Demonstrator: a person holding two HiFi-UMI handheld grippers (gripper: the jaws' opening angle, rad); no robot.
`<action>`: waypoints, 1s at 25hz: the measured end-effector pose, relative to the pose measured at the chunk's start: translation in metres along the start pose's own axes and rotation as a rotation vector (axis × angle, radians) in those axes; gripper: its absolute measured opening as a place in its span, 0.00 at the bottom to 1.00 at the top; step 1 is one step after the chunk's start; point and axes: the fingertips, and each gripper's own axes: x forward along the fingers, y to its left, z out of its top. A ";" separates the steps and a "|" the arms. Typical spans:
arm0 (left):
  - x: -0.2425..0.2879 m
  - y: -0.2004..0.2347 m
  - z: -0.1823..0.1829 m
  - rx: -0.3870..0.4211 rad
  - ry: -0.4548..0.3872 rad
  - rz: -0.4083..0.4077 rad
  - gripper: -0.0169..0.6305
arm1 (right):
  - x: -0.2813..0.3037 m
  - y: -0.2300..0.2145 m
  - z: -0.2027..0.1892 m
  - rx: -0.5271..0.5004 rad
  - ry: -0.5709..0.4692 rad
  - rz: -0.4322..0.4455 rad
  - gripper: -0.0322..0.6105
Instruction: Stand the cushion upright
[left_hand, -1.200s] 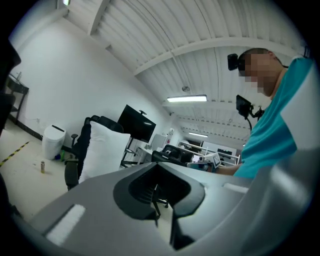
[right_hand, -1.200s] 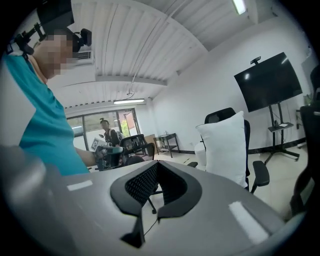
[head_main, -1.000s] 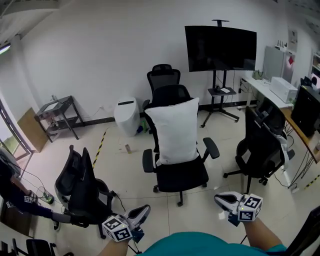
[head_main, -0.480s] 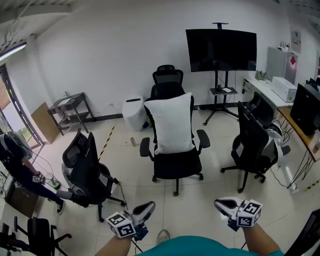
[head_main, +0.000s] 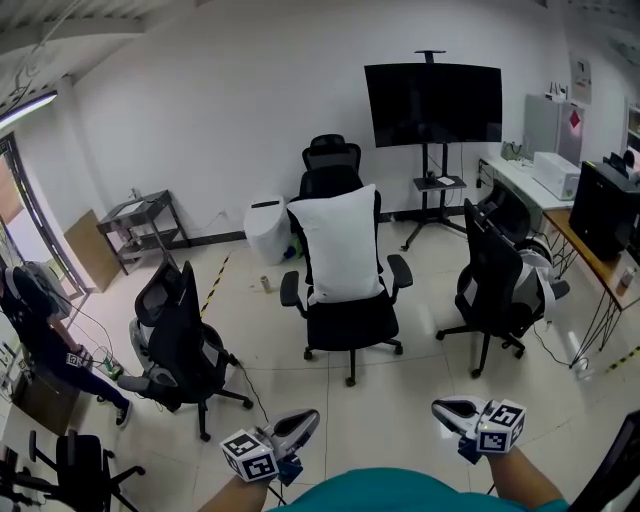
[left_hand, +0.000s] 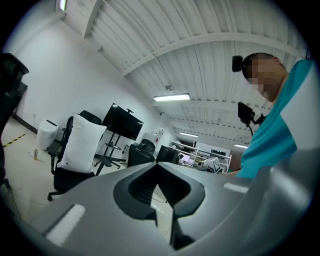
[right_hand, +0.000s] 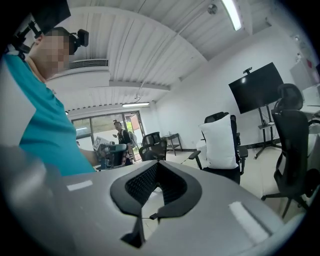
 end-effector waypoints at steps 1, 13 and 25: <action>-0.010 0.003 0.002 0.002 -0.005 -0.001 0.04 | 0.005 0.007 0.000 -0.003 -0.001 -0.003 0.05; -0.118 0.041 0.006 0.008 -0.042 0.022 0.04 | 0.088 0.080 0.007 0.029 -0.081 -0.082 0.05; -0.139 0.044 0.011 0.011 -0.081 0.024 0.04 | 0.098 0.096 0.004 -0.015 -0.025 -0.075 0.05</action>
